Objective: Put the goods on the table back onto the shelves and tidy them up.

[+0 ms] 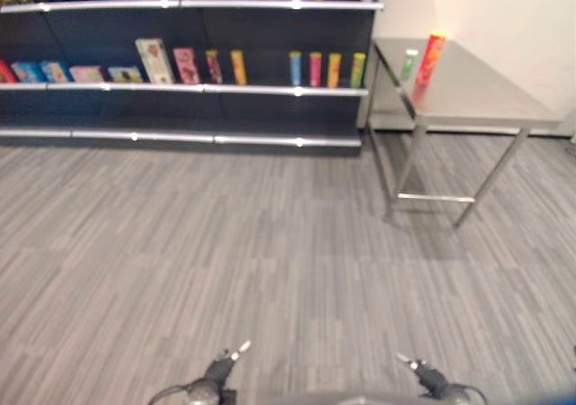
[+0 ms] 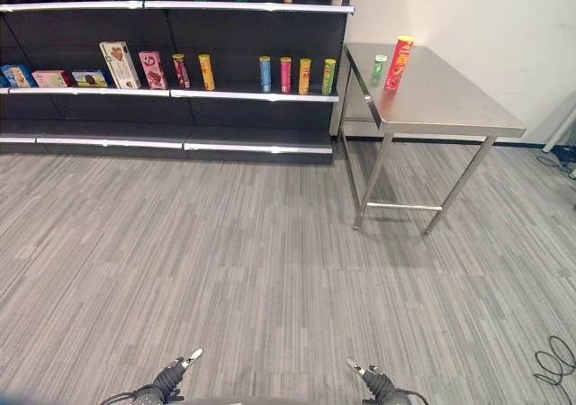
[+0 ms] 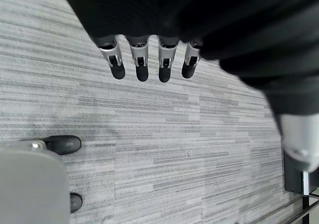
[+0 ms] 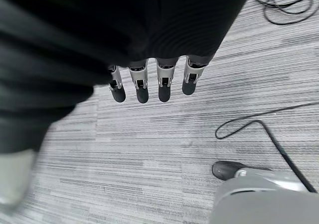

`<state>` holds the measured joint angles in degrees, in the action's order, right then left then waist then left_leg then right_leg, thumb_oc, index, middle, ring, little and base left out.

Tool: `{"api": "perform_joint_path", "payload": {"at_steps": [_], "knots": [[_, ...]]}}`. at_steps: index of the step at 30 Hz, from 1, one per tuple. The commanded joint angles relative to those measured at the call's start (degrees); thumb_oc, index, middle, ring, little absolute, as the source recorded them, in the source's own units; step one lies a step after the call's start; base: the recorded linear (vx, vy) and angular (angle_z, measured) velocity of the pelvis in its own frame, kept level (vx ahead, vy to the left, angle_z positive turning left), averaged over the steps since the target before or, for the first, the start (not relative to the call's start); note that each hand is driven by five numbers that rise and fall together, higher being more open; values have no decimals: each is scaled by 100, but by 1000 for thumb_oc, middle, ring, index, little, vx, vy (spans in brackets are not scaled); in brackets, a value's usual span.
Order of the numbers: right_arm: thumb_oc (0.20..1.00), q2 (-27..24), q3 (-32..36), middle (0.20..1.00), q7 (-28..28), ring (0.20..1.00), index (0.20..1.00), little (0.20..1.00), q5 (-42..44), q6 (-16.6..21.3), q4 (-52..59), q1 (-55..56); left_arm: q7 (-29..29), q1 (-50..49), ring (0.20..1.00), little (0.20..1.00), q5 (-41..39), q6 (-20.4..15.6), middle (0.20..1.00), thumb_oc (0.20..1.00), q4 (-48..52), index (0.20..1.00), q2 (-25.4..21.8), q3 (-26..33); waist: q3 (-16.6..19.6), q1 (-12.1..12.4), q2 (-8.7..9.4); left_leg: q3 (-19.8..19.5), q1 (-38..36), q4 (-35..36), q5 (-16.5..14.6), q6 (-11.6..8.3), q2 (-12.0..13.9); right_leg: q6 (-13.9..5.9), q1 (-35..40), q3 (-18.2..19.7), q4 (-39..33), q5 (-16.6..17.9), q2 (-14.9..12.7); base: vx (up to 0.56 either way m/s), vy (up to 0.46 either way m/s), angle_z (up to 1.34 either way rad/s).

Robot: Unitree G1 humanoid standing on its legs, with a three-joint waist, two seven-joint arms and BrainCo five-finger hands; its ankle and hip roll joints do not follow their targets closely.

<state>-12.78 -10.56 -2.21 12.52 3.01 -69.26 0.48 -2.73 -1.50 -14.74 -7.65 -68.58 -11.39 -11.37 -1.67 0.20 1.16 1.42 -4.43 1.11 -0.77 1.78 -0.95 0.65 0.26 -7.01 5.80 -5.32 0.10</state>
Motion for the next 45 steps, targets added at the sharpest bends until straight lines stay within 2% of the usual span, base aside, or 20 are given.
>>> {"api": "perform_joint_path", "payload": {"at_steps": [1,14,29,37,41,43,45], "knots": [[1000,-79,-86,1000,-19,1000,1000,1000,139,103,-124,-310,140,373,1000,1000,-147,-146,1000,1000,-106,1000,-26,55,-247,-107,163,-425,-571,389,-371,-573,431,-785,906,81,-1044,220,-498,-9,18,-4],[1000,-45,12,1000,7,1000,1000,1000,328,101,-180,-297,26,399,1000,1000,210,-159,1000,1000,-242,1000,-81,-22,-220,-170,159,-334,-613,389,-414,-549,409,-809,908,184,-1058,232,-518,2,17,-6],[1000,28,-247,1000,86,1000,1000,1000,161,81,-125,-347,33,428,1000,1000,507,-128,1000,1000,-340,1000,-65,-188,-212,-130,192,-359,-631,389,-434,-530,405,-805,928,198,-1059,214,-527,0,0,0],[1000,5,-245,1000,90,1000,1000,1000,176,55,-125,-466,11,523,1000,1000,467,-147,1000,1000,-219,1000,-88,-226,-257,-83,195,-452,-399,320,-447,-404,272,-878,678,291,-940,244,-633,-5,63,0],[1000,4,-248,1000,115,1000,1000,1000,140,29,-64,-550,24,615,1000,1000,481,-133,1000,1000,-206,1000,-136,-261,-381,-67,158,-546,-167,83,-561,-184,20,-1016,79,458,25,173,-876,-22,170,-3],[1000,-9,-257,1000,137,1000,1000,1000,128,24,1,-556,44,633,1000,1000,514,-134,1000,1000,-179,1000,-154,-276,-521,-94,152,-627,-193,21,-614,-15,-155,-1076,-367,643,873,469,-1015,-5,187,-9],[1000,6,-221,1000,123,1000,1000,1000,168,26,4,-531,52,644,1000,1000,552,-108,1000,1000,-221,1000,-168,-266,-624,-123,161,-714,-263,30,-623,84,-277,-1020,-667,771,1513,892,-1118,49,148,4]]}}
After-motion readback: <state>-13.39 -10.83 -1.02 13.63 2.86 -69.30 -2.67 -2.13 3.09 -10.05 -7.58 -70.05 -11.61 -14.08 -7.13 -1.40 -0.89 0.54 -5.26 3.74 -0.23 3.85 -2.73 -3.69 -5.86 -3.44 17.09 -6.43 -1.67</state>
